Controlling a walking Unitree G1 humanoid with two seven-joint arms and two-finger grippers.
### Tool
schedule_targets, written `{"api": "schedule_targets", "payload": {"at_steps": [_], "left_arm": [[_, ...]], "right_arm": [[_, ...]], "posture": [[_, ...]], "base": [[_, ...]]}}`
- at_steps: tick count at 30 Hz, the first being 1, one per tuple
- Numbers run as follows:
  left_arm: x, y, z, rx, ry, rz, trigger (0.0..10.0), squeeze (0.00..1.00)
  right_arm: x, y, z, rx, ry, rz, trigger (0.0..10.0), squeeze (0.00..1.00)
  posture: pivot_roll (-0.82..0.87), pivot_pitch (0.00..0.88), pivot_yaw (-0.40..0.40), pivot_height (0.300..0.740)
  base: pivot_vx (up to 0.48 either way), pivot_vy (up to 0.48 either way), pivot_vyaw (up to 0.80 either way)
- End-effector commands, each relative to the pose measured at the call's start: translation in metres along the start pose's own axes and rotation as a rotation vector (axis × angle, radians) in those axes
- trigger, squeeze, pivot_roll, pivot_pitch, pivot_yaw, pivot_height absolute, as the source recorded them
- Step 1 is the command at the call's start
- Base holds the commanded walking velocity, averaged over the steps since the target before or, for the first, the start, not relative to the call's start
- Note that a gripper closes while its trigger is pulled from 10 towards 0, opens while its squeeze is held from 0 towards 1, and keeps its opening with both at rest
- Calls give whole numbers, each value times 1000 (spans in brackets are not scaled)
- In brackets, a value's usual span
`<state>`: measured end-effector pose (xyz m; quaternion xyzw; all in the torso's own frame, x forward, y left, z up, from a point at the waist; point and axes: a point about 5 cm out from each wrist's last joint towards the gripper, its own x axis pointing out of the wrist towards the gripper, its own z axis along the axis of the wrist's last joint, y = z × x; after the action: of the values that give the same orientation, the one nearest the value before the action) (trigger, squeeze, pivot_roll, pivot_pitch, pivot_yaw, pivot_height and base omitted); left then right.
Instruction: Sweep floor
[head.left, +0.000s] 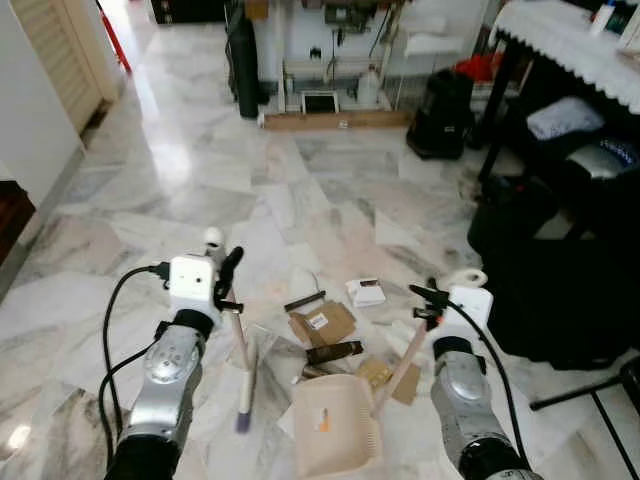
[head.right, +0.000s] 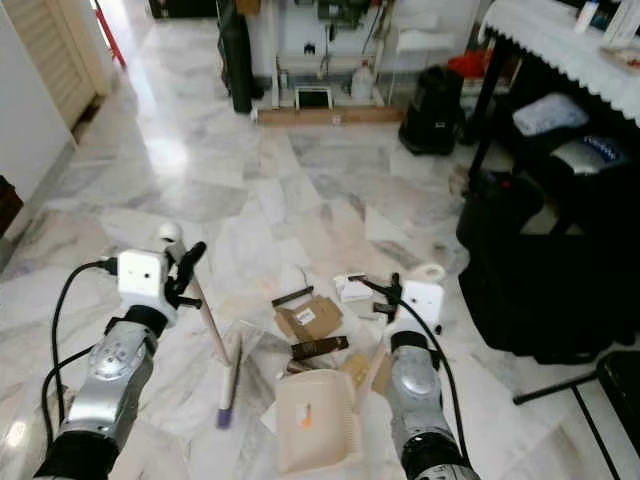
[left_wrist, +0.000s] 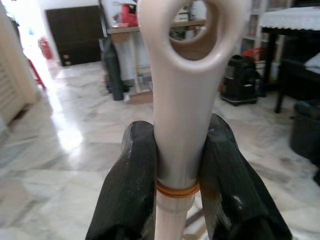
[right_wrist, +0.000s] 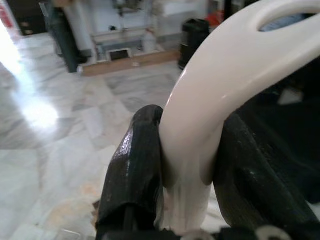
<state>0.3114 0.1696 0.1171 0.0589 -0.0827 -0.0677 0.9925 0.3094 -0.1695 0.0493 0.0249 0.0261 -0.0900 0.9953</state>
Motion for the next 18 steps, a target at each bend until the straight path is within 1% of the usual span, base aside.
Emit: {"api": "schedule_targets", "payload": {"at_steps": [1,14,16,18], "left_arm": [[1,5,8,12,-36,8,10000,0],[-1,5,7,17,-31,4,10000,0],[-1,4,7,14,-32,-6,10000,0],[-2,3,7,11,-32,-10,10000,0]], "right_arm": [[4,7,10,1,-44,18,10000,0],[3,-4,11,-26,-54,-15,10000,0],[2,-9,13,-56,-79,-37,10000,0],[1,-12,14,-61,-88,-53,10000,0]], "posture": [[67,20,-1,740],[68,9,1,740],[68,4,2,740],[67,1,2,740]], "base": [[259,0,0],[260,0,0],[0,0,0],[0,0,0]]}}
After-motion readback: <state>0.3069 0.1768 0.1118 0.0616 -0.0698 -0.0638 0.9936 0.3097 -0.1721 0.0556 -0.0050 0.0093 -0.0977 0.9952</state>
